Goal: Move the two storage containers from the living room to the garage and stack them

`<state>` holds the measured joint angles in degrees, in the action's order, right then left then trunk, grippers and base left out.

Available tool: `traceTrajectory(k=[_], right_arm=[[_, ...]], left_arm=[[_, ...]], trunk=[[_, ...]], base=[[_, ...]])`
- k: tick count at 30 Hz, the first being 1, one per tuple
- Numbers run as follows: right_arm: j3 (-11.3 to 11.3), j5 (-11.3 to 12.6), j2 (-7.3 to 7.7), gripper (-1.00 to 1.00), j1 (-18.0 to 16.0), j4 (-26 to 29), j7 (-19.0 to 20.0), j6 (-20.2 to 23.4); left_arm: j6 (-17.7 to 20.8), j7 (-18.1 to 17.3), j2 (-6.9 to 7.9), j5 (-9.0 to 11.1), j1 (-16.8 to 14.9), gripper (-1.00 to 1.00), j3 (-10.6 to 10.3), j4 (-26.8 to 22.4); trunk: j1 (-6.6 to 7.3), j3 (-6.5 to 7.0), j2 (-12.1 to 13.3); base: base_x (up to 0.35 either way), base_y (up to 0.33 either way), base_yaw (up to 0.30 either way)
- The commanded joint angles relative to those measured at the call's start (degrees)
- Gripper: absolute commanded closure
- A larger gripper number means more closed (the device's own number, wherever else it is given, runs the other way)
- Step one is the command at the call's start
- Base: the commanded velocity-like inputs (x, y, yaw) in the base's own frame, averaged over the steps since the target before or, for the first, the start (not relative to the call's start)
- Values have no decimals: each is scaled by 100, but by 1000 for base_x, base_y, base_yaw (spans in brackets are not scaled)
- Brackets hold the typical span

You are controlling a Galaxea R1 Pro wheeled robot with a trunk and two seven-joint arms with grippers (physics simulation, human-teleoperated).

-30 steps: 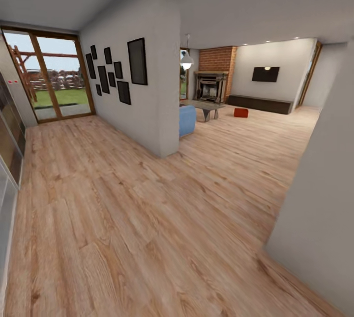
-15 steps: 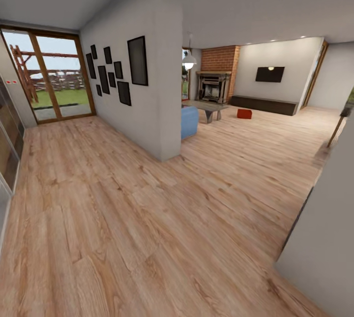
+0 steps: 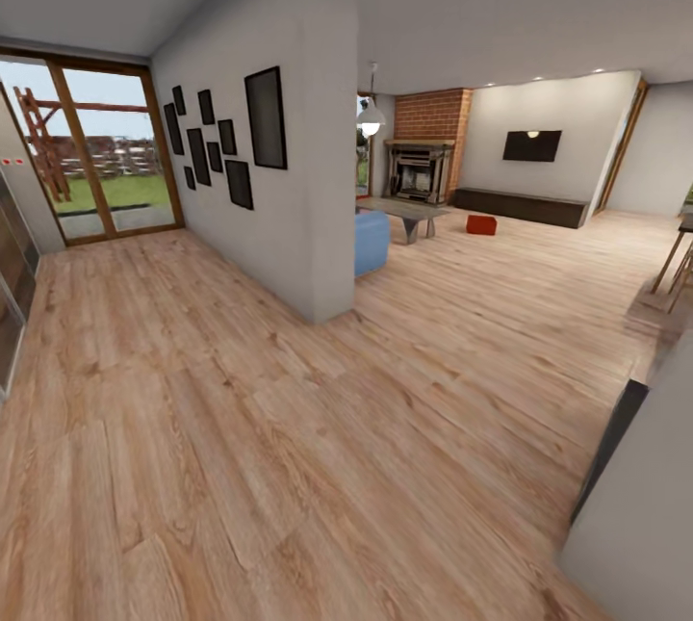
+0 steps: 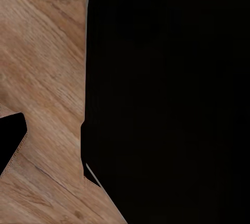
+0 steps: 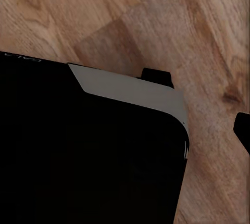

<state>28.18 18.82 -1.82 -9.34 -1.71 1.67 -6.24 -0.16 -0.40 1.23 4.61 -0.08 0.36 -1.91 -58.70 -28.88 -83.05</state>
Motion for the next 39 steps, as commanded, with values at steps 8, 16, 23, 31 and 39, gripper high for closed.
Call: traceTrajectory(k=[8,16,23,31,39], right_arm=[[45,60,-2,-100,-7,-14,17,-38],[46,60,-2,-100,-7,-16,18,-35],[47,60,-2,-100,-7,-14,18,-35],[47,53,-2,-100,-7,-15,17,-35],[47,51,-2,-100,-7,-15,17,-41]], left_arm=[[-2,-4,0,48,-1,-100,-1,-3],[-2,-4,0,48,-1,-100,-1,-3],[-2,-4,0,48,-1,-100,1,-3],[-2,-4,0,48,-1,-100,-1,-3],[-2,-4,0,48,-1,-100,-1,-3]], trunk=[[-3,-5,-2],[-3,-5,-2],[-3,-5,-2],[-3,-5,-2],[-3,-5,-2]], base=[[322,0,0],[322,0,0],[322,0,0],[322,0,0],[322,0,0]])
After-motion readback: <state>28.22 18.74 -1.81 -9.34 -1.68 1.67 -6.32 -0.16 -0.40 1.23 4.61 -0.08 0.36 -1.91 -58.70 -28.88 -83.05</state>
